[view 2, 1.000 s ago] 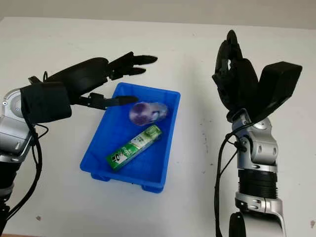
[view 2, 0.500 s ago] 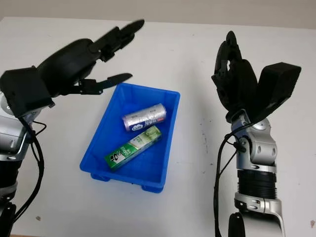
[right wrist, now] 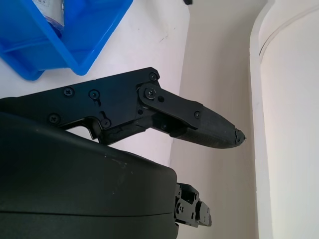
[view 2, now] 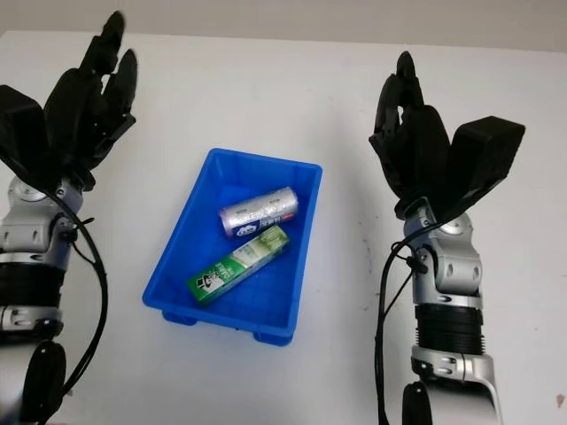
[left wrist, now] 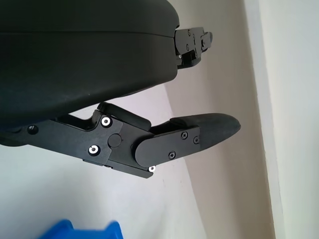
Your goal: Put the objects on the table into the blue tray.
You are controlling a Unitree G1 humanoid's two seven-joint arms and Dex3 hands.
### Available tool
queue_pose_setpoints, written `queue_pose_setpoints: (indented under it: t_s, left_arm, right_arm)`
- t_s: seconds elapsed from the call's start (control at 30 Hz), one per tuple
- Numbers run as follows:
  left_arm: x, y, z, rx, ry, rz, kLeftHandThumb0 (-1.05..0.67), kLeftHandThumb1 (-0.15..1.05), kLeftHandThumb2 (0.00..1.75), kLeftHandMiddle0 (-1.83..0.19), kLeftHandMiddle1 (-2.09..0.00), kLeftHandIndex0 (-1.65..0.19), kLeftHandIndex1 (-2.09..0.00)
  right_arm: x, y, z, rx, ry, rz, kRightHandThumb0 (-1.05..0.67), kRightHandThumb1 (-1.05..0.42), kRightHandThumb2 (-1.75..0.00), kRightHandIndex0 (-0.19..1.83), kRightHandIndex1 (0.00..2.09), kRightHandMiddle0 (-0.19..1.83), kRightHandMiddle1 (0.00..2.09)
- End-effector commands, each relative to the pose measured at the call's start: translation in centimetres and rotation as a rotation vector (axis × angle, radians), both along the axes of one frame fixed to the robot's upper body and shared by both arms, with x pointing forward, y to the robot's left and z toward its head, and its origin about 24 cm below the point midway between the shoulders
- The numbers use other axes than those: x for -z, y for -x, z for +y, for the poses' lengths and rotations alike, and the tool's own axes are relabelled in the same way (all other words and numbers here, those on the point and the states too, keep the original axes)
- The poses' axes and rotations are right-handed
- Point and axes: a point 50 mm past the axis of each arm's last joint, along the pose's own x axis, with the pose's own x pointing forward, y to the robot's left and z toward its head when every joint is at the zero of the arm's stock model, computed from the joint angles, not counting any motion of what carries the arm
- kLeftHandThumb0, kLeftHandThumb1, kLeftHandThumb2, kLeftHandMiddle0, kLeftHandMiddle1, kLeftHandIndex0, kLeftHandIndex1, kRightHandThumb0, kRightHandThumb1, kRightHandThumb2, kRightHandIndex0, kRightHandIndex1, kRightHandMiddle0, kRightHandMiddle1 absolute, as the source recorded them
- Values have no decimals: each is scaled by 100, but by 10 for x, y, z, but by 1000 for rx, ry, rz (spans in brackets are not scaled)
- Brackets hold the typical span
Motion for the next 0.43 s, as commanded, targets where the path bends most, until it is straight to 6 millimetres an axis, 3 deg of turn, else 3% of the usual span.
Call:
queue_pose_setpoints:
  t_s: [0.0,0.4]
  left_arm:
    - [-1,-4,-1,-9,14,-16,-68,105,72,19,0,19,0]
    - [18,-4,-3,-19,25,22,-69,105,69,19,0,19,0]
  right_arm:
    - [-5,0,3,0,34,-28,-72,-105,-77,-19,0,-19,0]
    - [3,-4,7,-11,78,-3,-74,-105,-77,-19,0,-19,0]
